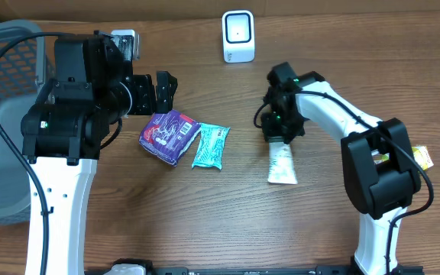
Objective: Scan the item barcode
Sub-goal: 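Lift the white tube with the right gripper and rotate it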
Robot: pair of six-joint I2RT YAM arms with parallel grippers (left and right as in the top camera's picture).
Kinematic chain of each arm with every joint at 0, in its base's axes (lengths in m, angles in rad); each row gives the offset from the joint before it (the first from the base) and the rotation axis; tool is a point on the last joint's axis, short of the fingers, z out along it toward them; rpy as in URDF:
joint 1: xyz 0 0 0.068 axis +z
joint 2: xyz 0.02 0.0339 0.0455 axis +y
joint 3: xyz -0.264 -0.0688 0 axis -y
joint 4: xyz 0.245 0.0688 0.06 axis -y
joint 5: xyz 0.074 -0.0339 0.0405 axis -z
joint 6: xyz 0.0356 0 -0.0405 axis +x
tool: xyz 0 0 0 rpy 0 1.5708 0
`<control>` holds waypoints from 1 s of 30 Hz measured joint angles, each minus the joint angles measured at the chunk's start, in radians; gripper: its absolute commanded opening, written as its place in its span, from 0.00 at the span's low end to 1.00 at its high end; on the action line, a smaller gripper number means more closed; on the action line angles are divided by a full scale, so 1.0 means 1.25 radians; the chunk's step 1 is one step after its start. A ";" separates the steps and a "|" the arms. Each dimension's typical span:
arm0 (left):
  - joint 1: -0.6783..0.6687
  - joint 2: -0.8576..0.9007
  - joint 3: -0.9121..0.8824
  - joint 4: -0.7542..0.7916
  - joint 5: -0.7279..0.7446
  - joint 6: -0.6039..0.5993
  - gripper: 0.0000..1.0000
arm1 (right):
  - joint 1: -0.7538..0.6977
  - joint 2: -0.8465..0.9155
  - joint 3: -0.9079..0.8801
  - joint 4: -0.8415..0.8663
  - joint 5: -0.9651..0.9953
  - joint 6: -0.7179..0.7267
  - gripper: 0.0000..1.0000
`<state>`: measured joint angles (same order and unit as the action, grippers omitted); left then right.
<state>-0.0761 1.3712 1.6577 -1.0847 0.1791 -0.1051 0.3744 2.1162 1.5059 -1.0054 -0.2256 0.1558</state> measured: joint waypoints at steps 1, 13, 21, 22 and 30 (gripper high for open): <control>0.000 0.000 0.000 0.000 0.000 0.000 0.99 | -0.013 -0.001 -0.025 0.020 -0.007 -0.007 0.04; 0.000 0.000 0.000 0.000 0.000 0.000 0.99 | -0.064 -0.020 -0.004 -0.070 -0.055 -0.068 0.04; 0.000 0.000 0.000 0.000 0.000 0.000 0.99 | -0.063 -0.188 0.050 -0.183 0.122 0.067 0.09; 0.000 0.000 0.000 0.000 0.000 0.000 1.00 | -0.063 -0.202 0.050 -0.192 0.146 0.082 0.10; 0.000 0.000 0.000 0.000 0.000 0.000 0.99 | -0.063 -0.213 -0.053 -0.099 0.191 0.085 0.52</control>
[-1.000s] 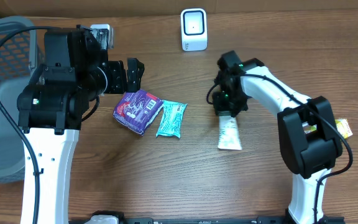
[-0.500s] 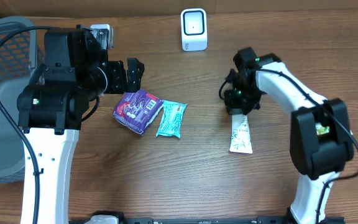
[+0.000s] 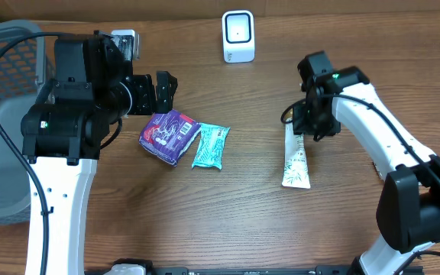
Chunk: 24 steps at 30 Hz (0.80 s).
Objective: Scan the item barcode
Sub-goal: 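Lift the white tube with the right gripper and rotate it, then lower the white tube back onto the table, cap pointing away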
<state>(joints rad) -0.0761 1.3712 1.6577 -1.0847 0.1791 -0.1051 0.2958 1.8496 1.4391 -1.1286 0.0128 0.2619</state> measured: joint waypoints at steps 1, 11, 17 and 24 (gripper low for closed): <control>0.000 0.000 0.000 0.000 0.000 0.000 1.00 | 0.000 0.001 -0.016 0.011 -0.002 -0.001 0.51; 0.000 0.000 0.000 0.000 0.000 0.000 0.99 | -0.006 0.002 -0.124 0.128 -0.048 -0.039 0.38; 0.000 0.000 0.000 0.000 0.000 0.000 1.00 | -0.006 0.004 -0.173 0.184 -0.072 -0.042 0.06; 0.000 0.000 0.000 0.000 0.000 0.000 1.00 | -0.015 0.001 -0.175 0.225 -0.289 -0.089 0.04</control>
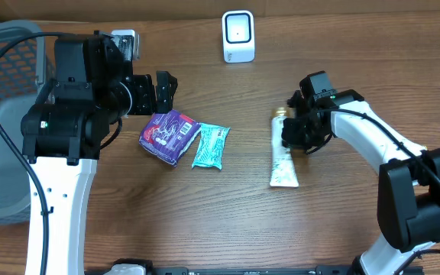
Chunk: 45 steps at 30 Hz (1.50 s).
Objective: Scan the item barcode
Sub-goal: 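Lower the white tube back onto the table, cap pointing away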
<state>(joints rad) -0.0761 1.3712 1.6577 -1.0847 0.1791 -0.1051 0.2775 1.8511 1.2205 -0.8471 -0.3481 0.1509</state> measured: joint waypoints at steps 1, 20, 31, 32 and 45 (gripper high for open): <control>0.000 0.000 0.000 0.000 0.000 0.000 1.00 | 0.000 0.002 -0.003 0.005 -0.040 -0.012 0.04; 0.000 0.000 0.000 0.000 0.000 0.000 1.00 | -0.023 0.008 -0.122 0.115 -0.092 -0.028 0.52; 0.000 0.000 0.000 0.000 0.000 0.000 1.00 | -0.023 0.011 -0.058 -0.050 0.135 -0.016 0.63; 0.000 0.000 0.000 0.000 0.000 0.000 1.00 | -0.023 0.018 -0.032 -0.085 0.146 -0.016 0.63; 0.000 0.000 0.000 0.000 0.000 0.000 1.00 | -0.005 0.025 0.249 -0.272 0.059 -0.084 1.00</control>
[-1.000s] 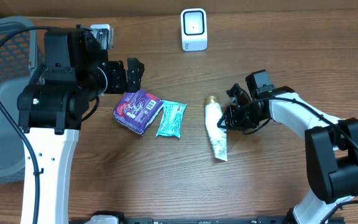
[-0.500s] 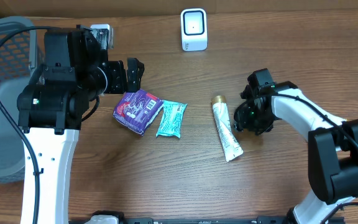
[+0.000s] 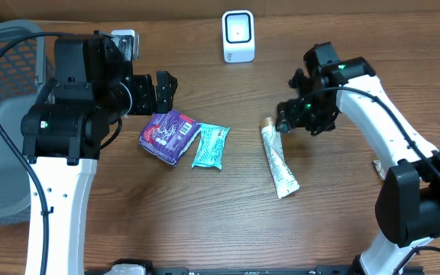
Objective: Scan the item barcode
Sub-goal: 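Lower the white tube back onto the table, cap pointing away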
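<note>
A white tube [image 3: 280,166] lies flat on the wooden table, its cap end up-left and its flat end down-right. My right gripper [image 3: 284,122] hovers just right of the cap end; the overhead view does not show whether its fingers are touching the tube or how wide they stand. The white barcode scanner [image 3: 237,36] stands at the back centre. My left gripper [image 3: 165,92] hangs open above and left of a purple packet [image 3: 169,136], holding nothing. A teal packet [image 3: 209,145] lies beside the purple one.
A grey wire basket fills the left edge. A small white box [image 3: 124,37] sits behind the left arm. A small yellowish item [image 3: 377,166] peeks out by the right arm's base.
The tube has turned, so its cap now points up-left and its flat end down-right. My right gripper has gone up slightly and now sits beside the cap end. The left arm is unchanged.
My right gripper was over the tube's top end near the table's middle. Then gripper and tube stood further right, then back to the left. Now the tube lies slanted with the gripper beside its cap. The left arm and both packets never moved.
</note>
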Robot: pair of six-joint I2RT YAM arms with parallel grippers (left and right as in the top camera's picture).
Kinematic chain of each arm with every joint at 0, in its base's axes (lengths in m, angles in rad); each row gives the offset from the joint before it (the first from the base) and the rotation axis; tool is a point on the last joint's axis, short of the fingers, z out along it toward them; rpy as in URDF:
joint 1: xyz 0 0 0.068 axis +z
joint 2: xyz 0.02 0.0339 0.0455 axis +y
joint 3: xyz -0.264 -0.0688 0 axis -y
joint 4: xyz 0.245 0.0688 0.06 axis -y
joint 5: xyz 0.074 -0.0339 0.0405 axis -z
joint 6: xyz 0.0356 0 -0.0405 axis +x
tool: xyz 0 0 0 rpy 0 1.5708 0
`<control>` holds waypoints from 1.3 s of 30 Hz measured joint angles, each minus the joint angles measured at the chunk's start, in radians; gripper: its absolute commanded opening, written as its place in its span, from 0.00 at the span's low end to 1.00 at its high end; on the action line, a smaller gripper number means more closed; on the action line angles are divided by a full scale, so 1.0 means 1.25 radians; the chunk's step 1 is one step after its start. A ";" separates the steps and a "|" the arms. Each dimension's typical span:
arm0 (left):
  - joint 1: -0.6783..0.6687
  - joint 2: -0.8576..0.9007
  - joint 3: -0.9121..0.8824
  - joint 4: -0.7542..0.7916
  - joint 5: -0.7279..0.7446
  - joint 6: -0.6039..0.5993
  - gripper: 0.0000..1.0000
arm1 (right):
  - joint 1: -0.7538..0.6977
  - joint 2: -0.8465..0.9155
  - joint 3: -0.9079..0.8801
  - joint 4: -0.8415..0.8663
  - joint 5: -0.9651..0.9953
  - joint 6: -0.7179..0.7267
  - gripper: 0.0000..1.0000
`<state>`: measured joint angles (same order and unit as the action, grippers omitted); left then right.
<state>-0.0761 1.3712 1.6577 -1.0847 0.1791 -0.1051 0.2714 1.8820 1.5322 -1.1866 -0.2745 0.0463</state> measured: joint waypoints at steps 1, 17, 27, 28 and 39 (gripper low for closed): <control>0.000 0.000 0.000 0.000 0.000 0.000 1.00 | 0.005 0.000 -0.006 0.004 -0.003 -0.005 1.00; 0.000 0.000 0.000 0.000 0.000 0.000 1.00 | 0.033 0.000 -0.239 0.190 -0.076 -0.054 0.79; 0.000 0.000 0.000 0.000 0.000 0.000 1.00 | 0.033 0.000 -0.299 0.276 -0.111 -0.032 0.33; 0.000 0.000 0.000 0.000 0.000 0.000 1.00 | 0.033 0.000 -0.303 0.285 -0.114 -0.029 0.22; 0.000 0.000 0.000 0.000 0.000 0.000 1.00 | 0.023 -0.008 -0.306 0.302 -0.152 -0.013 0.35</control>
<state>-0.0761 1.3712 1.6577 -1.0847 0.1791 -0.1051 0.3008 1.8721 1.1496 -0.8097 -0.4644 0.0307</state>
